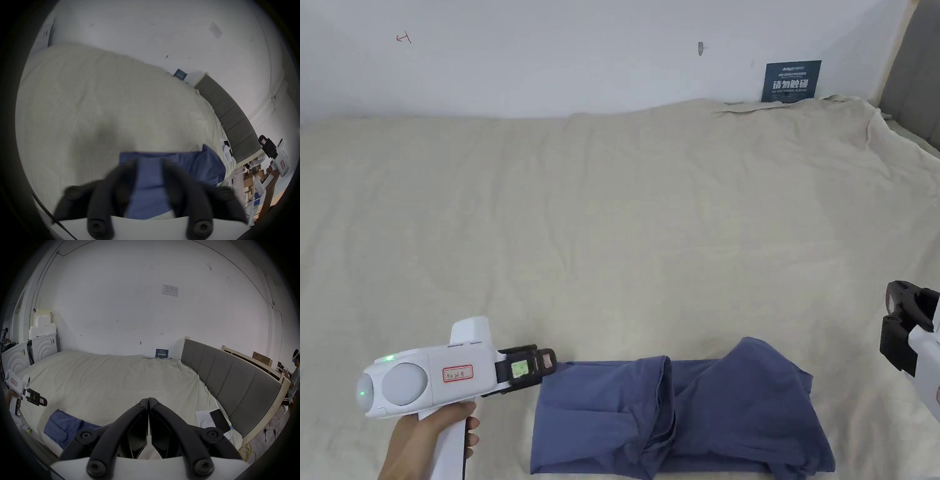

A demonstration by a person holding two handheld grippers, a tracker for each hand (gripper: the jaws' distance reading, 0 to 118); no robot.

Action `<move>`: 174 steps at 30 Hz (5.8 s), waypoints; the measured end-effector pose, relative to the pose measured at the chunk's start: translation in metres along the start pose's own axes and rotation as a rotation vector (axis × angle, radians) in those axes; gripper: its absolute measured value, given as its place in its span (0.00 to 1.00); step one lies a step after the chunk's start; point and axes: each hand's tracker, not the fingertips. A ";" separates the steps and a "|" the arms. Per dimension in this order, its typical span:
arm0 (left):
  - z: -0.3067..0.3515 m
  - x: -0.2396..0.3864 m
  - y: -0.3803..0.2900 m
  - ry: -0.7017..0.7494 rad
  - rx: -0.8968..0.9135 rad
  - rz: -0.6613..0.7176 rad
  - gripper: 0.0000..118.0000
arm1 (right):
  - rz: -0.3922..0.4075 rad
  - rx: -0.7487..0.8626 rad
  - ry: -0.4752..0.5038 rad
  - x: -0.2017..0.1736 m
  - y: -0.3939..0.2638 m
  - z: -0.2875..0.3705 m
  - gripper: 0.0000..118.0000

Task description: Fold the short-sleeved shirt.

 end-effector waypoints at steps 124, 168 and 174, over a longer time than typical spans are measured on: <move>-0.126 0.193 -0.135 -0.052 0.037 -0.452 0.00 | -0.026 -0.051 -0.052 0.035 -0.013 0.012 0.01; 0.064 0.143 -0.006 0.223 0.739 -0.411 0.00 | -0.005 0.170 0.036 -0.034 0.027 0.006 0.01; 0.079 0.119 -0.011 0.316 0.807 -0.406 0.00 | -0.010 0.225 0.012 -0.042 0.018 0.002 0.01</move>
